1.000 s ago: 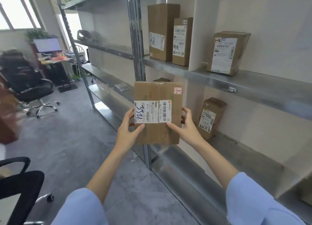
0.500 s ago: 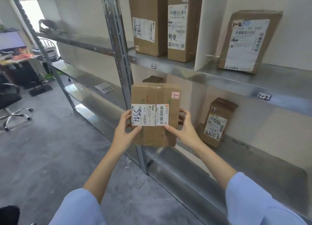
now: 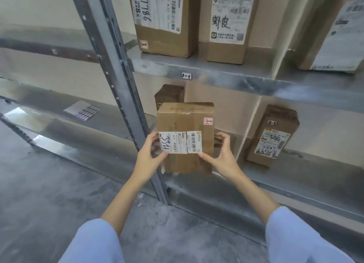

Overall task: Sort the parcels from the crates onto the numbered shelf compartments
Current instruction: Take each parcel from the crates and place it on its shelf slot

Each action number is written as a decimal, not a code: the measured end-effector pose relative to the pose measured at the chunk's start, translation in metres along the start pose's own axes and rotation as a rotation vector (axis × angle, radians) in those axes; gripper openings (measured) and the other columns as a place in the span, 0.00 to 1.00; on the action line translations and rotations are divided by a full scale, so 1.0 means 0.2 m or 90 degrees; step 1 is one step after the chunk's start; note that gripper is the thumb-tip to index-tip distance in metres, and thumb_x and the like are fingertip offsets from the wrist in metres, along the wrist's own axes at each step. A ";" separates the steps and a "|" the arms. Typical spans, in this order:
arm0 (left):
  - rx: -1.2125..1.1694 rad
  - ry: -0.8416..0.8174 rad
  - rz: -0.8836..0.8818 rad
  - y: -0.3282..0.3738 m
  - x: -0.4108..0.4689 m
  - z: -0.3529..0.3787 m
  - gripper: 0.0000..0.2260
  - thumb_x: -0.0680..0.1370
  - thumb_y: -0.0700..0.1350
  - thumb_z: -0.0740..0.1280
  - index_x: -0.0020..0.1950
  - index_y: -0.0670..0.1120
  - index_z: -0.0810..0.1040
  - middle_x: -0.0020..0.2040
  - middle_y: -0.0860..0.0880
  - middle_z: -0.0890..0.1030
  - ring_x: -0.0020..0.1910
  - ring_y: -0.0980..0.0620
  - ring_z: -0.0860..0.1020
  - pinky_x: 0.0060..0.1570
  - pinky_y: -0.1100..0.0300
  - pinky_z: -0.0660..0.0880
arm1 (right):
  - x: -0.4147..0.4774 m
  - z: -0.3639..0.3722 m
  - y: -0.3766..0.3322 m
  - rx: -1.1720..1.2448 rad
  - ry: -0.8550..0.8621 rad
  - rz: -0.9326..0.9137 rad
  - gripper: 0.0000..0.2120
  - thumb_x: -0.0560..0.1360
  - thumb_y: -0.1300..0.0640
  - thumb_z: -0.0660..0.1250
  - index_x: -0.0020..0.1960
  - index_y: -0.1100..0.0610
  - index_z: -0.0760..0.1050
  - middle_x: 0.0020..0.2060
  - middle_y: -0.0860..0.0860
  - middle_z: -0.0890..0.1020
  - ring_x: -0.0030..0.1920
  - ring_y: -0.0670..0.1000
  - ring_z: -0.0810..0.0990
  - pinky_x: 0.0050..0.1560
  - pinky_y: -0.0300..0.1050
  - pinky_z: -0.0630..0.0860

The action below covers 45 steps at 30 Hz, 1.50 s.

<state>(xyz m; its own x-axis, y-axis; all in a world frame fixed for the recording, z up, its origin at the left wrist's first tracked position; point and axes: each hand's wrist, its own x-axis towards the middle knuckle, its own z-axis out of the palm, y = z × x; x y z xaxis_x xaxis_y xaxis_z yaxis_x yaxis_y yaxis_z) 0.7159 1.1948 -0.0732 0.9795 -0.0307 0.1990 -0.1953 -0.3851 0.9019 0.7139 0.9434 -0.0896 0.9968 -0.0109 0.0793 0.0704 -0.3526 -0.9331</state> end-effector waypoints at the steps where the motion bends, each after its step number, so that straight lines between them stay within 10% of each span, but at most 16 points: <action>1: -0.002 -0.018 -0.001 -0.02 0.02 0.00 0.25 0.77 0.39 0.71 0.69 0.54 0.66 0.63 0.58 0.75 0.56 0.70 0.75 0.50 0.76 0.70 | 0.00 0.01 0.02 -0.009 0.016 0.006 0.38 0.68 0.50 0.79 0.67 0.50 0.58 0.65 0.44 0.70 0.66 0.44 0.71 0.70 0.48 0.68; 12: 0.005 -0.130 -0.009 -0.24 0.23 0.10 0.25 0.78 0.44 0.70 0.70 0.59 0.65 0.63 0.57 0.76 0.60 0.58 0.76 0.61 0.57 0.73 | 0.07 0.07 0.21 -0.090 0.167 0.093 0.40 0.69 0.50 0.79 0.70 0.54 0.58 0.64 0.44 0.69 0.66 0.46 0.70 0.69 0.50 0.68; 20: 0.343 -0.090 0.122 -0.37 0.39 0.05 0.25 0.80 0.56 0.62 0.76 0.52 0.65 0.73 0.50 0.69 0.70 0.48 0.67 0.65 0.49 0.65 | 0.29 0.12 0.33 -0.061 0.234 0.130 0.43 0.69 0.48 0.78 0.73 0.59 0.56 0.67 0.53 0.71 0.66 0.52 0.72 0.68 0.48 0.68; 38: 0.502 -0.134 0.146 -0.41 0.40 0.07 0.30 0.78 0.63 0.50 0.78 0.52 0.61 0.77 0.51 0.65 0.72 0.47 0.63 0.67 0.51 0.60 | 0.38 0.14 0.40 -0.065 0.237 0.128 0.44 0.71 0.59 0.77 0.75 0.61 0.51 0.71 0.57 0.65 0.70 0.55 0.70 0.69 0.58 0.70; 45: 0.509 -0.128 0.146 -0.29 0.24 0.11 0.30 0.78 0.64 0.51 0.79 0.53 0.61 0.76 0.51 0.66 0.73 0.47 0.62 0.68 0.50 0.60 | 0.15 0.18 0.34 -0.179 0.155 0.142 0.40 0.76 0.52 0.72 0.79 0.59 0.52 0.75 0.58 0.62 0.75 0.57 0.62 0.70 0.42 0.58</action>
<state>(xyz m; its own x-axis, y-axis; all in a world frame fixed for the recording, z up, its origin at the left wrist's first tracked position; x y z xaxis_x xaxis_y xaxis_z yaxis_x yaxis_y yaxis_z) 0.7753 1.1960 -0.1238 0.9248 -0.3214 0.2038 -0.3707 -0.8819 0.2913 0.7497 0.9531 -0.1640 0.9460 -0.3241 -0.0018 -0.1927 -0.5580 -0.8072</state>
